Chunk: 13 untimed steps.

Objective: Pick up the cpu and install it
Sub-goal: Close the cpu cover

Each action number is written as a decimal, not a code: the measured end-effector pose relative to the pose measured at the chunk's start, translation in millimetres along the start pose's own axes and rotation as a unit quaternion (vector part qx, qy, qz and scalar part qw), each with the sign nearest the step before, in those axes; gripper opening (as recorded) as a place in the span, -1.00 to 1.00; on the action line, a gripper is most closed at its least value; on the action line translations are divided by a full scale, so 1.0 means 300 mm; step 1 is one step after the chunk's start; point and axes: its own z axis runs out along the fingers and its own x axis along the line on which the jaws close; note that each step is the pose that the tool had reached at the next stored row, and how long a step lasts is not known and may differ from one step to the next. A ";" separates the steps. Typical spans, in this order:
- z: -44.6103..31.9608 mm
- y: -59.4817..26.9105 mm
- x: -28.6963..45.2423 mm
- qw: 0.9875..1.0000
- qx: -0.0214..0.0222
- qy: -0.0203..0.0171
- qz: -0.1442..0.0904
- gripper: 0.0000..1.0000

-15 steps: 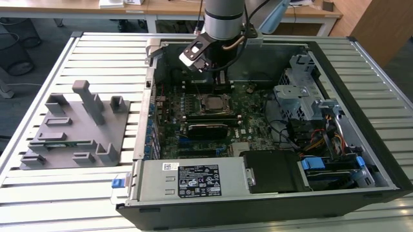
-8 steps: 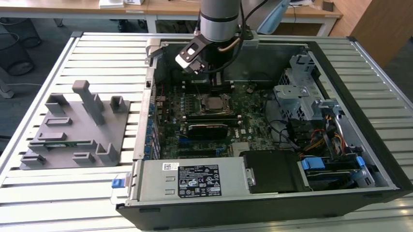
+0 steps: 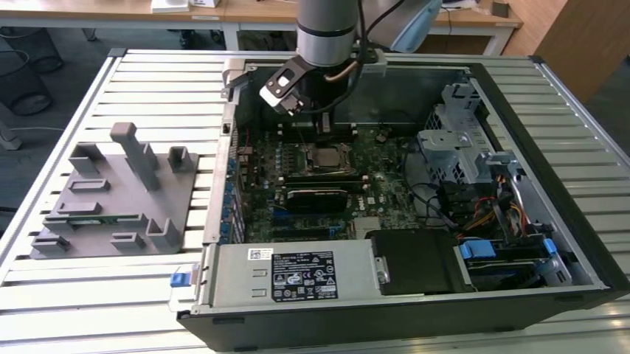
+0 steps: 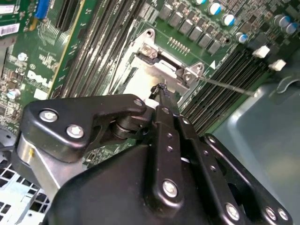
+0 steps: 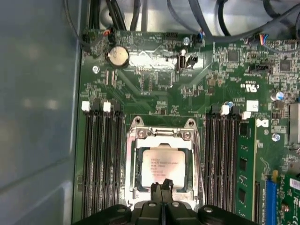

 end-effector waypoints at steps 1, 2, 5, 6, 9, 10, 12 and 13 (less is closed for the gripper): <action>0.005 -0.003 0.000 1.000 0.000 0.000 0.000 -0.79; 0.009 -0.005 0.000 1.000 0.000 0.000 0.000 -0.79; 0.021 -0.010 0.001 1.000 0.000 0.000 0.000 -0.79; 0.024 -0.011 0.001 1.000 0.000 0.000 0.000 -0.79; 0.028 -0.022 0.001 1.000 0.000 0.000 0.000 -0.79; 0.029 -0.025 0.001 1.000 0.000 0.000 0.000 -0.79; 0.033 -0.028 0.001 1.000 0.000 0.000 0.000 -0.79; 0.036 -0.029 0.001 1.000 0.000 0.000 0.000 -0.79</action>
